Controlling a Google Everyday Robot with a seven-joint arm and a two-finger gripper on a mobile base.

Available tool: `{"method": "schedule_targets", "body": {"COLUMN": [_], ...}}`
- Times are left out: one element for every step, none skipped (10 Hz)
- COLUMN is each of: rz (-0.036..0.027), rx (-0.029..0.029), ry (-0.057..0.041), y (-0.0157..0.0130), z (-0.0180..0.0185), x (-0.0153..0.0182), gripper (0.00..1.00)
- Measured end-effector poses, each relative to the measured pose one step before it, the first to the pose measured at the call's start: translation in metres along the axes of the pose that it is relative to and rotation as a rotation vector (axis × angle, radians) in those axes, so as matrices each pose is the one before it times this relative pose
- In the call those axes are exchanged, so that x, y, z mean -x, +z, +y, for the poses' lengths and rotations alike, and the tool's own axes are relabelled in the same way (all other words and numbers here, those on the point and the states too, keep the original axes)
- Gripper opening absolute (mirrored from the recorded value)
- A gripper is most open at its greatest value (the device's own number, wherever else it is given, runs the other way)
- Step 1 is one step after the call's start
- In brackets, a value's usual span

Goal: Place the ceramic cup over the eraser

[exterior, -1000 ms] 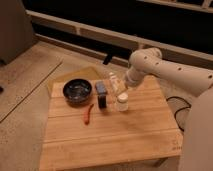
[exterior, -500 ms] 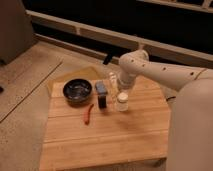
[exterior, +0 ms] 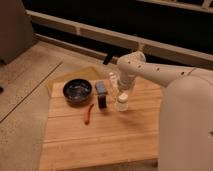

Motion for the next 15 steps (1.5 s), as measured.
{"method": "schedule_targets", "body": {"rz": [0.01825,0.01138,0.00694,0.00685,0.00290,0.00159,0.00194,0.00042,-0.00315,-0.00682,-0.01096,-0.01568,-0.01829,-0.02242,-0.01673], "rx": [0.01180,0.00508,0.00224,-0.00253,-0.00469,-0.00169,0.00048,0.00085,-0.00103,-0.00393,-0.00406,-0.00645,-0.00600,-0.00632,-0.00568], "ry": [0.00868,0.00404,0.00493,0.00341,0.00214,0.00270,0.00416,0.00353,0.00297,0.00244,0.00042,-0.00185,-0.00235,-0.00347,-0.00402], "y": [0.00864,0.00553,0.00389,0.00149,0.00108,0.00084,0.00131,0.00015,-0.00150,-0.00395,-0.00581,-0.00788,-0.00914,-0.01135,-0.00912], "z": [-0.00100,-0.00096,-0.00160,-0.00213,-0.00227,-0.00150,-0.00142,-0.00036,-0.00018,-0.00107,-0.00025,0.00003,0.00050,0.00139,0.00172], "x": [-0.00088,0.00026,0.00117,0.00070,0.00143,0.00089,0.00037,0.00035,0.00116,0.00144,0.00243,0.00346,0.00371,0.00424,0.00283], "gripper": [0.65,0.63,0.56,0.46,0.34,0.26,0.13,0.05,0.00,0.00,0.00,0.00,0.00,0.00,0.00]}}
